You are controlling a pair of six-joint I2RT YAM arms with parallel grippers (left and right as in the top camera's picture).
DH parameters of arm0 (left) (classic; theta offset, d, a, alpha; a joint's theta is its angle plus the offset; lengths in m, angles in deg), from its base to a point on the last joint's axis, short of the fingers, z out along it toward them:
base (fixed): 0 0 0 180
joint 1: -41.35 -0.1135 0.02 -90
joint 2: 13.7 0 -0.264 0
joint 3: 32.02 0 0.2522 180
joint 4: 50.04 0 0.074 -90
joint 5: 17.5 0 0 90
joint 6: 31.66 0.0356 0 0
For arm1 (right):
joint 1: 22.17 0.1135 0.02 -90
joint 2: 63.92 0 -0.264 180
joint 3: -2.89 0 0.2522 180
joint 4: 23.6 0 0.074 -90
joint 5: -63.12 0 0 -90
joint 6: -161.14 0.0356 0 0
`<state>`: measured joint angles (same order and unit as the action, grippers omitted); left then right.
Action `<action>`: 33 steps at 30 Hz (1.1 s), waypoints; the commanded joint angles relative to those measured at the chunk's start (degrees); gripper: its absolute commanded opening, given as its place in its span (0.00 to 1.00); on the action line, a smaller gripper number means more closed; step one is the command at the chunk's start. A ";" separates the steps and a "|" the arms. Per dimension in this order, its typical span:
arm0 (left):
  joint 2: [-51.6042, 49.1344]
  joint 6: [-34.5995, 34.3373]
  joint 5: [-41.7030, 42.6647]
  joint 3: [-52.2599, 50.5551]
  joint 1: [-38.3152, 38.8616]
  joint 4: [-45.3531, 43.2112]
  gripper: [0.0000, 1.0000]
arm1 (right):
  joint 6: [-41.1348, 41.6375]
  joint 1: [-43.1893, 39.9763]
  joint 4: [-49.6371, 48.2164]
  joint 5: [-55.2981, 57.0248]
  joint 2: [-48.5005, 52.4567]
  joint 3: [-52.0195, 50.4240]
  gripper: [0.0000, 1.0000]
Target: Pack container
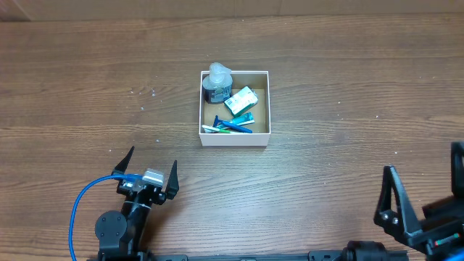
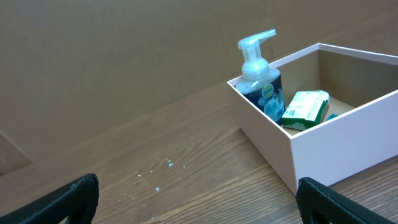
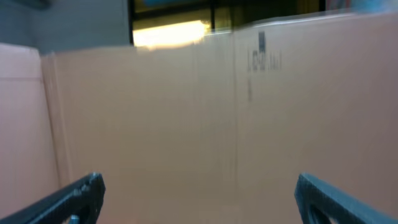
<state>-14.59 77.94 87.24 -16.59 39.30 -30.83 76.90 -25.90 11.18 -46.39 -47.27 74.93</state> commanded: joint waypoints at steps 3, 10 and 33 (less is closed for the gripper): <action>0.66 -0.52 -0.31 -0.50 -0.52 -0.39 1.00 | 0.17 1.42 -19.69 -4.17 -7.30 -21.92 1.00; 0.63 -0.52 -0.31 -0.50 -0.52 -0.39 1.00 | -0.07 1.42 -37.24 -2.01 -13.29 -42.51 1.00; 0.63 -0.52 -0.31 -0.50 -0.52 -0.39 1.00 | 0.00 1.42 -20.06 15.56 -16.48 -57.83 1.00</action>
<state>-14.57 77.91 87.27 -16.74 39.30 -31.16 77.08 -24.76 -10.66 -30.57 -63.29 17.69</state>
